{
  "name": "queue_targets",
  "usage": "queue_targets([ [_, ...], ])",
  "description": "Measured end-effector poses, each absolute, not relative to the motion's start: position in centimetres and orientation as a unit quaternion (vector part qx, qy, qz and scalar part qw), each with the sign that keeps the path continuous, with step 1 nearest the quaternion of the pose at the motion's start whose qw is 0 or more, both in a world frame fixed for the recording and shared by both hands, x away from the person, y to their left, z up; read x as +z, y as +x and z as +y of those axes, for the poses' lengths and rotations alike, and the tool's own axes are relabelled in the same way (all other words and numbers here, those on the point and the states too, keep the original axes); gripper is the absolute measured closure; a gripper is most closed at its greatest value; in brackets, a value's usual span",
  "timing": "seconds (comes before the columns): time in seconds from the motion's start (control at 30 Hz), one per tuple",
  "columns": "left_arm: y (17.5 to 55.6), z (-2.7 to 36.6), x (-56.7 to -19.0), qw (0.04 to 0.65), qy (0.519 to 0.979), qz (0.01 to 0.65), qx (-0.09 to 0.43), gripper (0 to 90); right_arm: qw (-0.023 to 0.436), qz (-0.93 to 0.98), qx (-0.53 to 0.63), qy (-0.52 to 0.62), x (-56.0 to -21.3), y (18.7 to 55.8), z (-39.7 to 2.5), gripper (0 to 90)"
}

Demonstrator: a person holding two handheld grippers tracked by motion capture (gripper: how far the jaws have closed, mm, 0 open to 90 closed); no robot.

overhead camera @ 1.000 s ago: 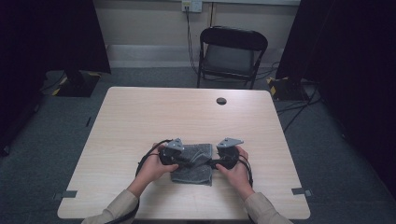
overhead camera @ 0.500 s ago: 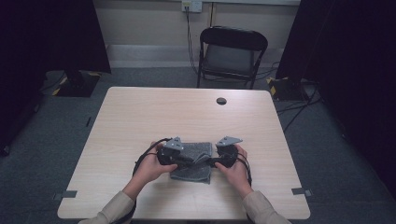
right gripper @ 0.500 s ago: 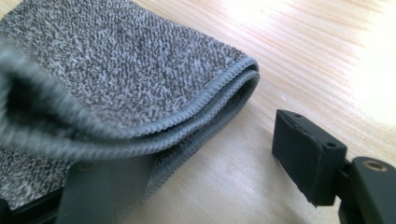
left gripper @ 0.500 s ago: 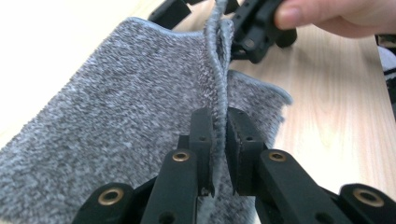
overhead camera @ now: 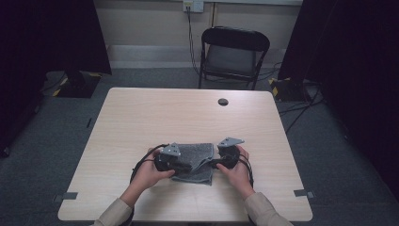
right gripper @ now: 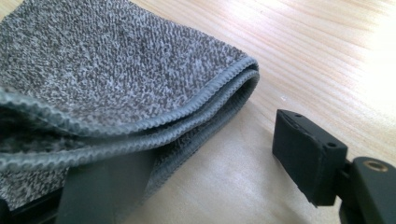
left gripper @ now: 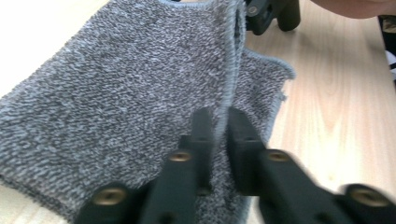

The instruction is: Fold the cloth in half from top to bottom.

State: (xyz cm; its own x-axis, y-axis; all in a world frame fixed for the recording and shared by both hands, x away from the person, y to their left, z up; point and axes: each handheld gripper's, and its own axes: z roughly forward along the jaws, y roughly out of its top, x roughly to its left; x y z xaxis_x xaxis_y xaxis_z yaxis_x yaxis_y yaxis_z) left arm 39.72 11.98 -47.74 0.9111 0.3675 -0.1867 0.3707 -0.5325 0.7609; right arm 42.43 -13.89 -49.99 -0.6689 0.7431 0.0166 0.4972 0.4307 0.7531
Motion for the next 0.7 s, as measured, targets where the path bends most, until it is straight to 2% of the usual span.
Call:
queue_targets([
  [0.17,39.8,11.3,-47.7,0.445,0.87,0.214,0.007,55.8,0.161,0.83,0.381,0.373,-50.0,42.4,-13.9,30.8],
  [0.33,39.9,10.5,-48.3,0.445,0.869,0.215,0.005,50.9,0.161,0.83,0.381,0.374,-50.0,42.4,-13.9,30.8],
  [0.47,40.0,10.2,-48.5,0.435,0.876,0.207,0.015,61.6,0.16,0.83,0.381,0.374,-50.0,42.4,-13.9,30.8],
  [0.53,40.1,10.2,-48.4,0.437,0.876,0.205,0.01,75.8,0.16,0.83,0.381,0.374,-50.0,42.4,-13.9,30.8],
  [0.6,40.1,10.1,-48.3,0.436,0.876,0.204,0.006,82.5,0.161,0.83,0.381,0.374,-50.0,42.4,-13.9,30.8],
  [0.7,40.0,10.2,-47.8,0.441,0.874,0.205,0.002,87.3,0.16,0.83,0.381,0.374,-50.0,42.4,-13.9,30.8],
])
